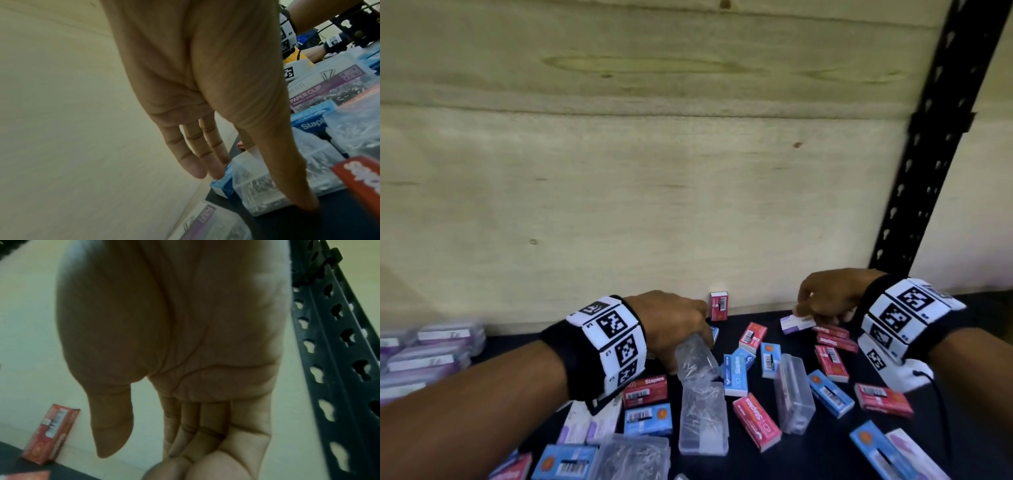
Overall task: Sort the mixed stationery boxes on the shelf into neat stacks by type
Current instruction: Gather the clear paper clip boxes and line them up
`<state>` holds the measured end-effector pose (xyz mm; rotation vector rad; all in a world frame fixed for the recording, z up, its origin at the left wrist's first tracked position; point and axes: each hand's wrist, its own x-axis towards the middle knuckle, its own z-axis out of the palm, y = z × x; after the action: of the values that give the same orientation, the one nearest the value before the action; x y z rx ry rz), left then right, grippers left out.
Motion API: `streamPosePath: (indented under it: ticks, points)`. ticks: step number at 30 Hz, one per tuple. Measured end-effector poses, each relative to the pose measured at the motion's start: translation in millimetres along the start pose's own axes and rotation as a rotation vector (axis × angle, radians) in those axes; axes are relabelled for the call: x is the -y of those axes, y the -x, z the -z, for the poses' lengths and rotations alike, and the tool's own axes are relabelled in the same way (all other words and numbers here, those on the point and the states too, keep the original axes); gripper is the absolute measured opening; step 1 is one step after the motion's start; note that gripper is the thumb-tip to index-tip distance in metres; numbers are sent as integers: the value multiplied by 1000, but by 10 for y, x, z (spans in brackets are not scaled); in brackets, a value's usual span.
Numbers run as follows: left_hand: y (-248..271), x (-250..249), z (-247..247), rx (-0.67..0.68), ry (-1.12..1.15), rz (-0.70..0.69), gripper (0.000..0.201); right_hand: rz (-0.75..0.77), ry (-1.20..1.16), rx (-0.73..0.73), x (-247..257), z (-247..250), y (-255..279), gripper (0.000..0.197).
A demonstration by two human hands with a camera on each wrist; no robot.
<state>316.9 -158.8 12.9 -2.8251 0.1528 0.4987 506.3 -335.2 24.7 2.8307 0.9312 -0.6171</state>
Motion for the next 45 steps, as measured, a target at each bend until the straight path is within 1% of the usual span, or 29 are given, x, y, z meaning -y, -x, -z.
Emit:
streamPosePath:
  ticks: [3,5,7,9,13,15,17,18,19,22,26,28,30,32,34,38,39,40,45]
  points:
    - [61,43,-16,-29,10,43,66,61,-106,19,90,-18,83,47]
    - [134,92,-7,-32,57,94,62,89,-108,31,167,-44,196,50]
    - [238,138,23,-30,124,150,60,104,-93,62,245,-92,308,57]
    - [342,160,66,-31,181,183,61,94,-61,128,303,-141,418,63]
    - [534,143,100,-28,237,227,72,76,-24,258,367,-260,597,63]
    - [624,112,95,-23,265,251,72,85,-43,288,404,-319,641,58]
    - [716,62,85,-23,286,267,69,101,-62,299,444,-342,689,39]
    - [761,43,78,-26,297,276,68,111,-48,283,463,-329,725,31]
    - [798,27,69,-30,313,287,65,118,-41,257,476,-306,747,29]
    - [926,15,20,-38,440,328,56,159,-50,172,506,-192,803,43]
    - [1160,37,-23,-41,715,379,38,263,-47,43,654,-75,892,33]
    - [1286,55,-50,-53,858,388,36,325,-20,14,794,-49,938,35]
    - [1414,84,-92,-53,946,403,34,386,2,-7,953,-38,970,36]
    - [1577,123,-161,-49,990,427,28,450,-24,0,1161,-42,981,39]
    - [1753,177,-250,-54,1001,459,31,515,-24,-8,1388,-50,995,42]
    - [2146,313,-470,-82,984,548,56,630,8,-42,1895,-89,1029,47]
    - [2242,345,-523,-84,987,566,59,660,5,-58,2008,-103,1031,49]
    - [2350,384,-587,-89,989,585,58,693,11,-70,2132,-116,1041,50]
    - [2897,516,-943,-158,1052,700,39,853,-3,-92,2770,-222,1121,48]
